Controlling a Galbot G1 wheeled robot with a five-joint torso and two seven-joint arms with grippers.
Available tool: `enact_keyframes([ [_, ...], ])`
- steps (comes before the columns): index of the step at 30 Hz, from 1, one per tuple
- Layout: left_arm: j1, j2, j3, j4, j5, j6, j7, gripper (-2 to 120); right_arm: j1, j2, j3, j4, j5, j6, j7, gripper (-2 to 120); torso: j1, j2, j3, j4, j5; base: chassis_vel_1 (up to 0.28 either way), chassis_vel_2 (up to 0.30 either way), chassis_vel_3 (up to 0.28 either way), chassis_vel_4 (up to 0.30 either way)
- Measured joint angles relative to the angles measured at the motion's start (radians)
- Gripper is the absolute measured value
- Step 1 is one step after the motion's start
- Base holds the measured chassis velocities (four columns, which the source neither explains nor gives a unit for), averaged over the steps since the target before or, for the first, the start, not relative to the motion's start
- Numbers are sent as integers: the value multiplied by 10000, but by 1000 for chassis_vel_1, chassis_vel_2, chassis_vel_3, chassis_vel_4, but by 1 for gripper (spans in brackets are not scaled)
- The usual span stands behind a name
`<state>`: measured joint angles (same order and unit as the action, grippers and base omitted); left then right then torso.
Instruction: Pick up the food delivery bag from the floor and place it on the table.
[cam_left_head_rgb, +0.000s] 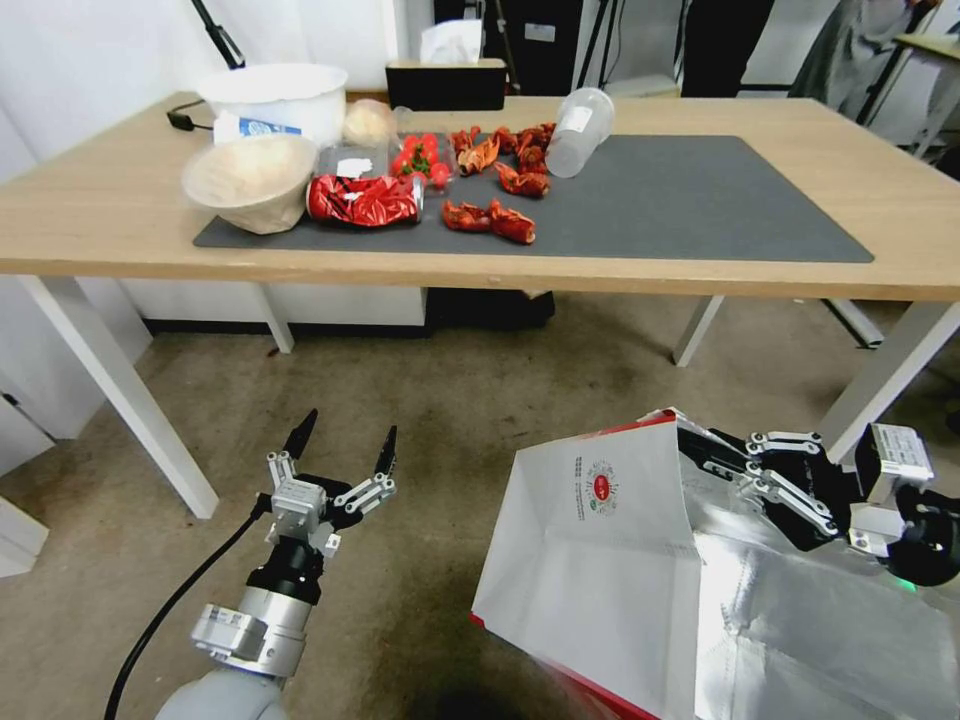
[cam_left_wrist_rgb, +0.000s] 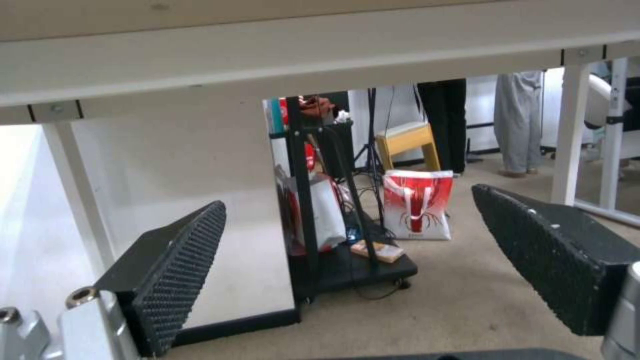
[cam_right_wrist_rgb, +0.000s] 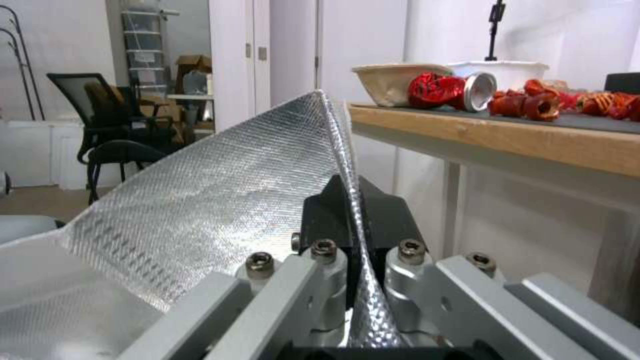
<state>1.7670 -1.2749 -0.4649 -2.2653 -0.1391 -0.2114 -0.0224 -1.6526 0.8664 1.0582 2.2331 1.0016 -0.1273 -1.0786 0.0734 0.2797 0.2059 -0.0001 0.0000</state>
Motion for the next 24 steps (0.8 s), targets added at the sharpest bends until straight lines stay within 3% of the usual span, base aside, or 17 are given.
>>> enact_keyframes([
  [24,-87,27,-134,-87,76,334,-358,93,-21,67,9,-1,-74,12,24,0,289,930,643,0,0,0,0,0,0],
])
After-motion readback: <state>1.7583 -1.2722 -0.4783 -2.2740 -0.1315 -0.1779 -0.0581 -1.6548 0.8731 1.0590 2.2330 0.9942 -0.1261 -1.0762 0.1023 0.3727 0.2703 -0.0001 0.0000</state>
